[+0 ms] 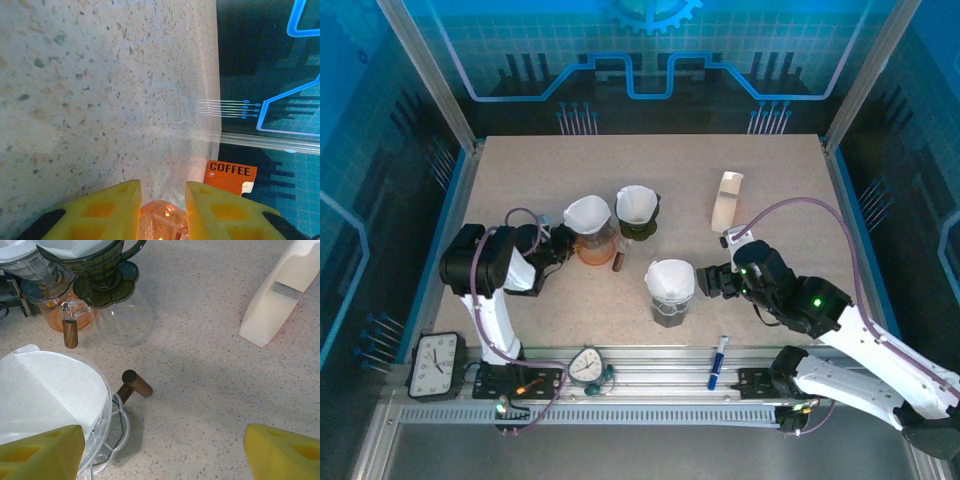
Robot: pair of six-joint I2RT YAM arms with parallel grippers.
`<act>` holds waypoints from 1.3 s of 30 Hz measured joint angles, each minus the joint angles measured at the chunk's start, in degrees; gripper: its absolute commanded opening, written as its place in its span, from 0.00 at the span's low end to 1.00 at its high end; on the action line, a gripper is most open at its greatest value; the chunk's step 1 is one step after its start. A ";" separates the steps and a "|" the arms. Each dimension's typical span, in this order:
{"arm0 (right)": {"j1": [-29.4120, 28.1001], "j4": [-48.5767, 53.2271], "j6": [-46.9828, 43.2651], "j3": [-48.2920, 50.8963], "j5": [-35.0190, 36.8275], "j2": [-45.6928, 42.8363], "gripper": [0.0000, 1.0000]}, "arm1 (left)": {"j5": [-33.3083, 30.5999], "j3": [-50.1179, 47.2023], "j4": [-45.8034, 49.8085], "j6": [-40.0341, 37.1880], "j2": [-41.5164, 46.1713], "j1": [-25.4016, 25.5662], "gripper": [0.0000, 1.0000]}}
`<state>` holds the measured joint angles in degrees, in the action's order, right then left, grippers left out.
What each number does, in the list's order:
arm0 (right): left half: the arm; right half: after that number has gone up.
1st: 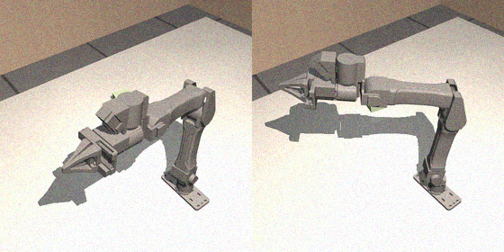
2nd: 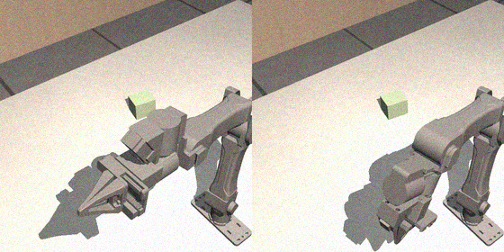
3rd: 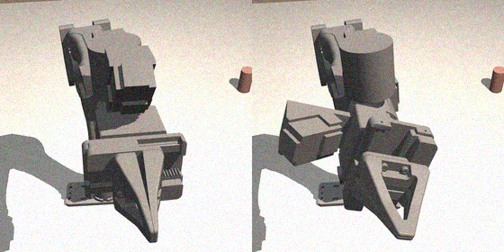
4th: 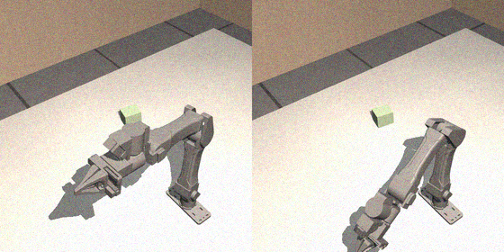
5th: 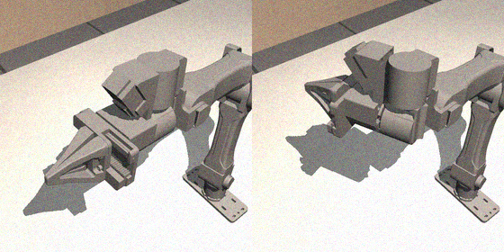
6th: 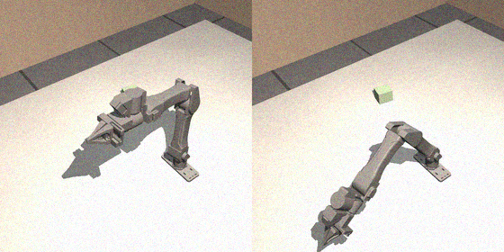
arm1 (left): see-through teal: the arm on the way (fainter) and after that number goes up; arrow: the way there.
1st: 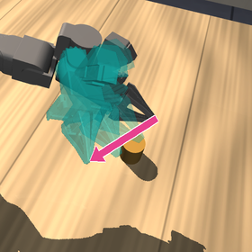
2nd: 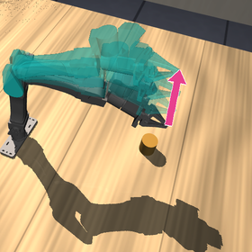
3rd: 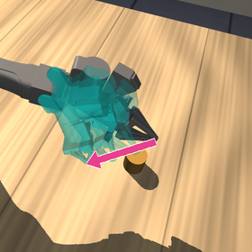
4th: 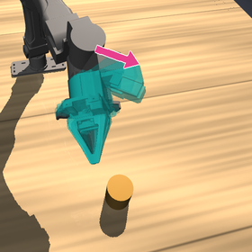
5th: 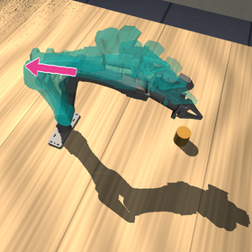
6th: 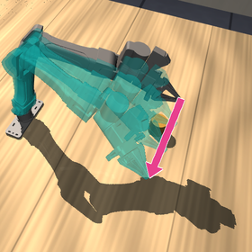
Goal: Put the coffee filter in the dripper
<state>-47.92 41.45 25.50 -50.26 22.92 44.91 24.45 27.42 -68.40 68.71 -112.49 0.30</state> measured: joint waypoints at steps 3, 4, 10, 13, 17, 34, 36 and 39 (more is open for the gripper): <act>0.00 0.00 0.00 0.00 0.02 0.00 0.84 | -0.66 -0.28 -1.22 0.26 -0.37 0.79 0.30; 0.00 0.00 0.00 0.00 0.02 0.00 0.84 | -0.81 -0.28 -1.57 0.35 -0.52 1.09 0.30; 0.09 0.00 0.04 0.00 0.02 0.11 0.85 | -1.29 -0.50 -2.99 0.44 -1.05 3.52 0.30; 0.09 0.00 0.20 0.00 0.02 0.11 0.85 | -1.29 -0.70 -3.45 0.44 -1.16 4.72 0.29; 0.09 0.00 0.44 0.00 0.04 0.11 0.85 | -1.73 -0.70 -4.68 0.48 -1.88 6.16 0.29; 0.09 -0.22 1.22 0.52 0.04 0.42 0.85 | -3.26 -0.52 -5.03 1.31 -1.97 11.15 0.30; 0.09 -0.22 1.33 0.52 0.04 0.42 0.85 | -3.72 -0.83 -2.73 1.22 -0.44 11.28 0.31; 0.09 -0.26 1.51 0.52 0.04 0.42 0.85 | -5.40 -2.16 2.82 0.15 3.72 11.34 0.32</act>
<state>-47.83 41.19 27.00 -49.74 22.96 45.32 19.05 25.26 -65.58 68.86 -108.77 11.64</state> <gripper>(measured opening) 0.850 0.313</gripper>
